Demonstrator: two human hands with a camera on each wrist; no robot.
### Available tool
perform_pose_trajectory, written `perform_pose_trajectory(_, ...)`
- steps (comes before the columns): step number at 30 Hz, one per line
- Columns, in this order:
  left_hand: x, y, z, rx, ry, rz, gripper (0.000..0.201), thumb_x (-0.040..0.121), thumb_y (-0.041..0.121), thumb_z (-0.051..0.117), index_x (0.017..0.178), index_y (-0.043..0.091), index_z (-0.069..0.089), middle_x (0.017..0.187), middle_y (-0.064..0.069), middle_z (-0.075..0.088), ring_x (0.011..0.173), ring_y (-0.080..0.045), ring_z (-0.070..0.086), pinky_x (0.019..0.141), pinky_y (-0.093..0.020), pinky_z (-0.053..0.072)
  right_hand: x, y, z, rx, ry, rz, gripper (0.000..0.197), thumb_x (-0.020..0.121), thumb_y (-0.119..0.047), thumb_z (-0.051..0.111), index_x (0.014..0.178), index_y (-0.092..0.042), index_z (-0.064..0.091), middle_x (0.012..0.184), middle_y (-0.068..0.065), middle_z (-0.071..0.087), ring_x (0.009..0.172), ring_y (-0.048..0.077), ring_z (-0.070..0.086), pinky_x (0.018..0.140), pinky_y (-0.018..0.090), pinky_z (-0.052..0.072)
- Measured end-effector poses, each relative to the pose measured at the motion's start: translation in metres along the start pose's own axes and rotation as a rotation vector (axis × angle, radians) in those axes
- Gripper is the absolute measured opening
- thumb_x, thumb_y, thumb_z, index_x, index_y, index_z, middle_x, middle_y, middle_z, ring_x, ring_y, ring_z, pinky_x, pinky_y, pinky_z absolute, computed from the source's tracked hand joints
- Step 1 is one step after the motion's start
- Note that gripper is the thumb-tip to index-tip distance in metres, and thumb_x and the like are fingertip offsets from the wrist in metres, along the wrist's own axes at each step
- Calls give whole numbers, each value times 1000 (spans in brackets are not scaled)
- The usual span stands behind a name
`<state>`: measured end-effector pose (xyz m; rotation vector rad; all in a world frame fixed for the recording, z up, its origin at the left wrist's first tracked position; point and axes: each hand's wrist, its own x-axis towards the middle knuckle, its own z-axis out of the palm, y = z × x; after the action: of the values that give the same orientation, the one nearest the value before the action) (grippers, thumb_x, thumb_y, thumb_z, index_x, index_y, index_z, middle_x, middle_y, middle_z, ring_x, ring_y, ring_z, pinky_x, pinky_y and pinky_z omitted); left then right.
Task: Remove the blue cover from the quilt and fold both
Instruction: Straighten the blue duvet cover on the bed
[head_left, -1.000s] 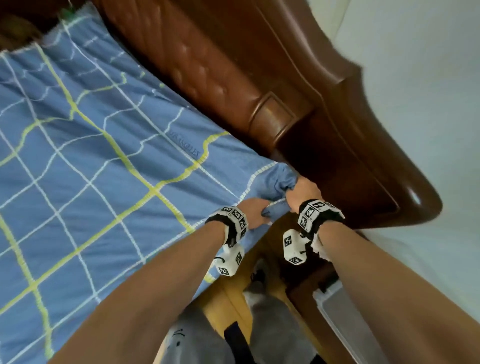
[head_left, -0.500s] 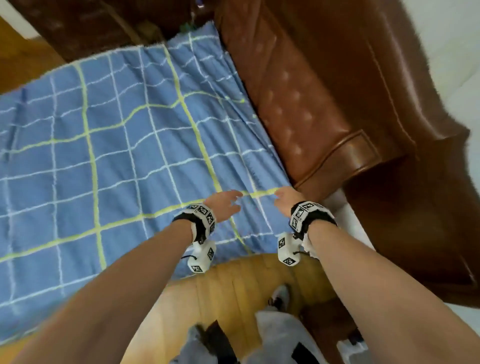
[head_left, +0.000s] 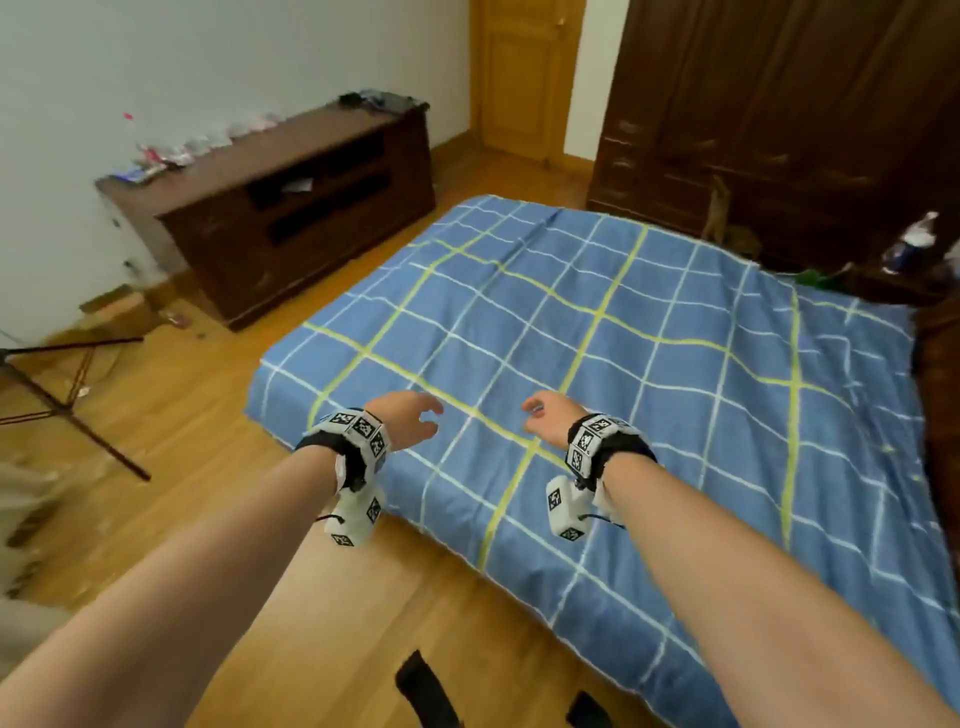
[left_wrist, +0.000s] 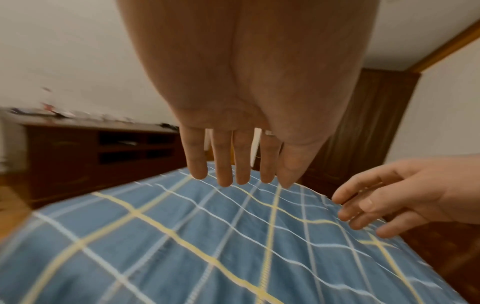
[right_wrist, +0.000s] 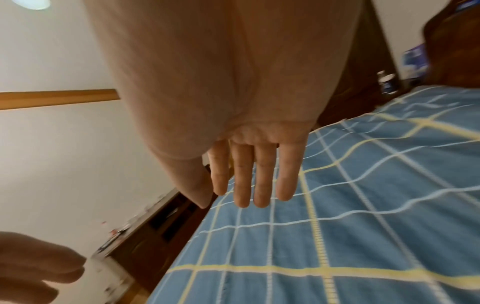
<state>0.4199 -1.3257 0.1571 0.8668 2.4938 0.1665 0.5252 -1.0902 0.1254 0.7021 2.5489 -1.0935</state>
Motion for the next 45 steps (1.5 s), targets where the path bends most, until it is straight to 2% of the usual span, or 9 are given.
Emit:
perform_pose_trajectory(6, -36, -207, -77, -104, 119, -179, 39, 100, 33, 49, 138, 26, 49, 139, 3, 54, 122, -19, 56, 100, -36, 46, 86, -199, 72, -175, -71, -188, 34, 91, -24, 63, 124, -21, 59, 121, -2, 64, 110, 20, 61, 93, 28, 46)
perform_pose_trajectory(11, -32, -342, -89, -228, 151, -317, 39, 98, 30, 52, 136, 22, 53, 136, 1, 57, 117, -19, 59, 97, -33, 46, 177, -308, 149, -272, -223, -276, 34, 92, -22, 64, 125, -17, 58, 124, 3, 63, 106, 21, 62, 90, 33, 49)
perform_pose_trajectory(19, 46, -564, -148, -273, 78, -543, 37, 97, 32, 53, 133, 23, 55, 131, 2, 59, 112, -19, 59, 95, -34, 48, 376, -502, 267, -361, -382, -459, 35, 94, -22, 61, 129, -17, 56, 128, 3, 60, 112, 24, 59, 96, 39, 49)
perform_pose_trajectory(26, 102, -731, -238, -425, 76, -654, 36, 96, 31, 53, 131, 26, 57, 123, 5, 65, 107, -15, 61, 93, -31, 50, 507, -682, 320, -669, -537, -650, 37, 91, -29, 62, 127, -22, 58, 127, 0, 61, 111, 18, 59, 91, 33, 50)
perform_pose_trajectory(29, 137, -809, -271, -455, 82, -672, 34, 96, 31, 53, 130, 26, 58, 124, 6, 64, 109, -14, 60, 94, -30, 50, 572, -749, 334, -736, -520, -674, 41, 89, -36, 62, 129, -27, 56, 131, -4, 59, 114, 17, 58, 92, 33, 50)
perform_pose_trajectory(34, 239, -953, -336, -416, 79, -591, 32, 96, 32, 55, 127, 27, 59, 122, 6, 66, 108, -12, 61, 93, -28, 49, 695, -830, 353, -735, -505, -615, 40, 90, -44, 59, 128, -33, 57, 136, -6, 56, 119, 15, 55, 93, 32, 48)
perform_pose_trajectory(38, 355, -1050, -431, -317, 80, -430, 32, 94, 32, 55, 126, 30, 60, 122, 7, 66, 108, -13, 61, 95, -29, 49, 790, -878, 341, -617, -464, -427, 48, 89, -48, 60, 133, -29, 56, 138, -8, 55, 123, 14, 52, 99, 33, 45)
perform_pose_trajectory(43, 494, -1099, -551, -313, 76, -163, 38, 96, 33, 52, 133, 25, 54, 125, 6, 62, 100, -12, 60, 94, -28, 47, 880, -927, 298, -417, -330, -225, 50, 87, -52, 62, 131, -30, 56, 136, -10, 56, 121, 13, 53, 102, 37, 46)
perform_pose_trajectory(45, 550, -1108, -580, -312, 47, -77, 37, 96, 36, 53, 132, 28, 55, 130, 7, 60, 110, -12, 59, 99, -31, 46, 914, -939, 279, -367, -266, -161, 49, 86, -52, 63, 130, -31, 57, 135, -10, 57, 120, 14, 53, 102, 37, 46)
